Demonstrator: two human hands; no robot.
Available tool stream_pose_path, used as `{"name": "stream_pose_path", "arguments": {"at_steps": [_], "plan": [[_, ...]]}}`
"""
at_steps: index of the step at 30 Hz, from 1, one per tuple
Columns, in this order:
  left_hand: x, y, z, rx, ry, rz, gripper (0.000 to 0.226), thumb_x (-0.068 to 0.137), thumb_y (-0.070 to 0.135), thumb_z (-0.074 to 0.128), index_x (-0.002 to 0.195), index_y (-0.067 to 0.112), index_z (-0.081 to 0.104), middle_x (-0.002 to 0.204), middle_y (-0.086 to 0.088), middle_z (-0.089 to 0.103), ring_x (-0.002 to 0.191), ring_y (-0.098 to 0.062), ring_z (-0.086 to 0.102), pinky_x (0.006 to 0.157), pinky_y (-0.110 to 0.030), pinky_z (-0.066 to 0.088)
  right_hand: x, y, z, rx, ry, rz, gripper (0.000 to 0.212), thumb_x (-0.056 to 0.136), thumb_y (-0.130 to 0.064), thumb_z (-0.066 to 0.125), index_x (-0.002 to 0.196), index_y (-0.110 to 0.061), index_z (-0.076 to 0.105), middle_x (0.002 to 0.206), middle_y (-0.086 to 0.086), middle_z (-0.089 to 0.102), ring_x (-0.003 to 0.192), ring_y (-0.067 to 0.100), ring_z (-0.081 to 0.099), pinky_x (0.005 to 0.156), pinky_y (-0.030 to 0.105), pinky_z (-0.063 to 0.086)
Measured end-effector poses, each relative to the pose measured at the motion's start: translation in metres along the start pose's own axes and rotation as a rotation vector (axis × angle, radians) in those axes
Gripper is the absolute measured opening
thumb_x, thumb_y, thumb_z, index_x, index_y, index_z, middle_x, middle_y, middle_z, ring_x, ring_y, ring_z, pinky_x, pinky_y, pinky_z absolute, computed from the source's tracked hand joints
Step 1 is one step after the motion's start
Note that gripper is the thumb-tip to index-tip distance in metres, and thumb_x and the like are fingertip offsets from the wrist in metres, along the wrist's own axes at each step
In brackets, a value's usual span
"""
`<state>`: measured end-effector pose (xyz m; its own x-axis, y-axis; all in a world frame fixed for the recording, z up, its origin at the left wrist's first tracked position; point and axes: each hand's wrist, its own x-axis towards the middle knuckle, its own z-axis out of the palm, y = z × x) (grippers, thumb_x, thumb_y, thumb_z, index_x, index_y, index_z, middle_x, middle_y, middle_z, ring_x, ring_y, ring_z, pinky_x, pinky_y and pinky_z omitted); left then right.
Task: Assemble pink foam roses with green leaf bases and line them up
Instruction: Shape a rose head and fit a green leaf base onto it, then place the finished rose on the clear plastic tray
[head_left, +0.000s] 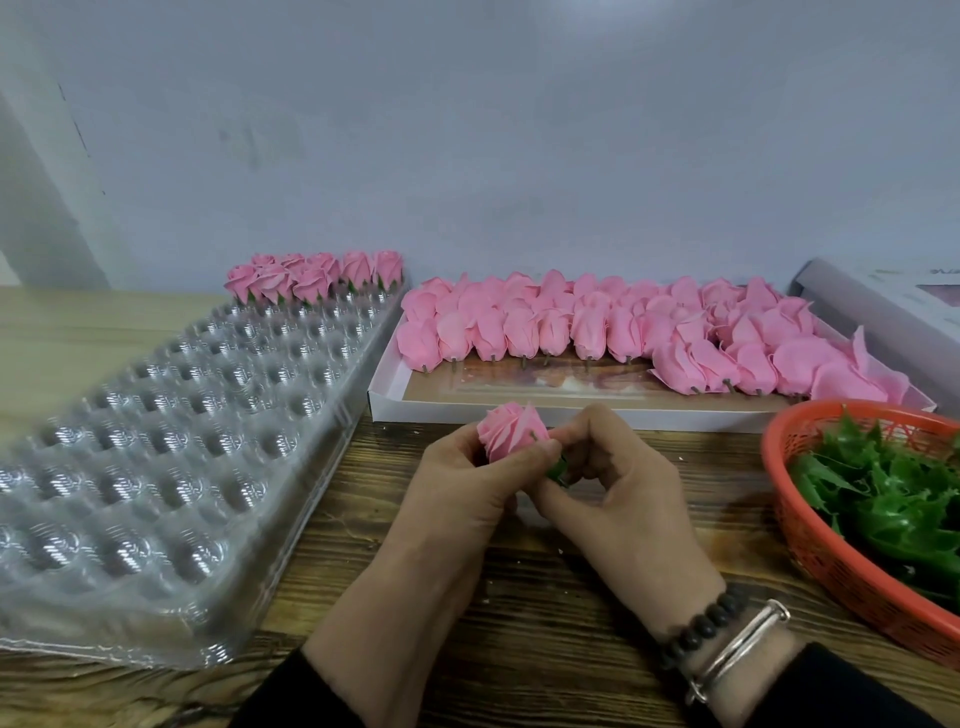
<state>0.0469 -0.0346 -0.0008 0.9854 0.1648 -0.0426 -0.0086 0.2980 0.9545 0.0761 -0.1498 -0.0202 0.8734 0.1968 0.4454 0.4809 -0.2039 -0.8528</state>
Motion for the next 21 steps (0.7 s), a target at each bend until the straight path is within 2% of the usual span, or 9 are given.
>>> {"name": "stream_pose_path", "arguments": {"at_steps": [3, 4, 7, 10, 14, 18, 20, 21], "plan": [[0.0, 0.0, 0.0, 0.013, 0.008, 0.004, 0.036, 0.056, 0.015, 0.083, 0.086, 0.0, 0.07, 0.088, -0.033, 0.062, 0.074, -0.029, 0.051, 0.074, -0.045, 0.042, 0.0, 0.002, -0.001, -0.031, -0.003, -0.039, 0.02, 0.066, -0.024, 0.072, 0.076, -0.023, 0.055, 0.067, -0.004, 0.056, 0.063, 0.006, 0.05, 0.061, 0.02, 0.043], [0.0, 0.0, 0.0, 0.003, 0.005, 0.009, 0.039, 0.055, 0.016, 0.083, 0.087, -0.001, 0.069, 0.093, -0.033, 0.064, 0.078, -0.031, 0.055, 0.076, -0.046, 0.043, 0.0, 0.002, -0.001, -0.047, -0.004, -0.055, 0.02, 0.068, -0.019, 0.073, 0.076, -0.022, 0.055, 0.068, -0.005, 0.055, 0.064, 0.007, 0.05, 0.062, 0.02, 0.043], [0.001, -0.003, -0.001, -0.002, 0.004, 0.045, 0.036, 0.058, 0.012, 0.082, 0.09, -0.002, 0.069, 0.094, -0.029, 0.067, 0.08, -0.03, 0.06, 0.075, -0.04, 0.048, 0.001, 0.001, -0.002, -0.087, -0.009, -0.08, 0.019, 0.07, -0.015, 0.074, 0.078, -0.019, 0.057, 0.072, 0.0, 0.058, 0.068, 0.012, 0.054, 0.065, 0.026, 0.045], [0.002, -0.004, -0.002, -0.019, 0.016, 0.082, 0.032, 0.063, 0.016, 0.072, 0.09, 0.0, 0.071, 0.089, -0.024, 0.069, 0.077, -0.028, 0.064, 0.068, -0.033, 0.052, 0.002, -0.001, -0.002, -0.096, -0.024, -0.088, 0.023, 0.069, -0.022, 0.074, 0.084, -0.024, 0.057, 0.078, 0.0, 0.06, 0.074, 0.015, 0.058, 0.069, 0.029, 0.048], [0.0, 0.006, 0.0, 0.012, 0.071, 0.174, 0.03, 0.057, 0.015, 0.082, 0.083, 0.004, 0.073, 0.082, -0.019, 0.07, 0.072, -0.023, 0.063, 0.067, -0.03, 0.05, 0.0, -0.003, -0.004, -0.091, -0.013, -0.059, 0.042, 0.064, -0.038, 0.073, 0.099, -0.038, 0.051, 0.088, -0.013, 0.058, 0.082, 0.006, 0.058, 0.072, 0.012, 0.044], [0.006, 0.036, -0.003, 0.014, 0.206, 0.298, 0.033, 0.045, 0.036, 0.074, 0.068, 0.012, 0.073, 0.067, -0.005, 0.068, 0.061, -0.011, 0.06, 0.057, -0.022, 0.049, -0.002, -0.002, -0.008, -0.083, -0.027, -0.064, 0.027, 0.079, -0.036, 0.066, 0.102, -0.037, 0.051, 0.096, -0.013, 0.059, 0.083, 0.007, 0.06, 0.072, 0.011, 0.045], [0.018, 0.06, -0.009, 0.095, 0.257, 0.367, 0.03, 0.05, 0.035, 0.075, 0.07, 0.013, 0.071, 0.07, -0.004, 0.069, 0.062, -0.009, 0.06, 0.058, -0.02, 0.048, -0.002, -0.001, -0.009, -0.09, -0.04, -0.046, 0.024, 0.078, -0.034, 0.065, 0.099, -0.035, 0.053, 0.092, -0.013, 0.06, 0.079, 0.007, 0.06, 0.068, 0.009, 0.044], [0.029, 0.074, -0.012, 0.134, 0.272, 0.409, 0.021, 0.058, 0.029, 0.076, 0.072, 0.014, 0.07, 0.069, -0.001, 0.069, 0.062, -0.007, 0.06, 0.057, -0.017, 0.048, -0.002, 0.0, -0.01, -0.09, -0.056, -0.026, 0.024, 0.076, -0.033, 0.065, 0.098, -0.036, 0.054, 0.089, -0.013, 0.06, 0.078, 0.008, 0.059, 0.066, 0.011, 0.044]]}}
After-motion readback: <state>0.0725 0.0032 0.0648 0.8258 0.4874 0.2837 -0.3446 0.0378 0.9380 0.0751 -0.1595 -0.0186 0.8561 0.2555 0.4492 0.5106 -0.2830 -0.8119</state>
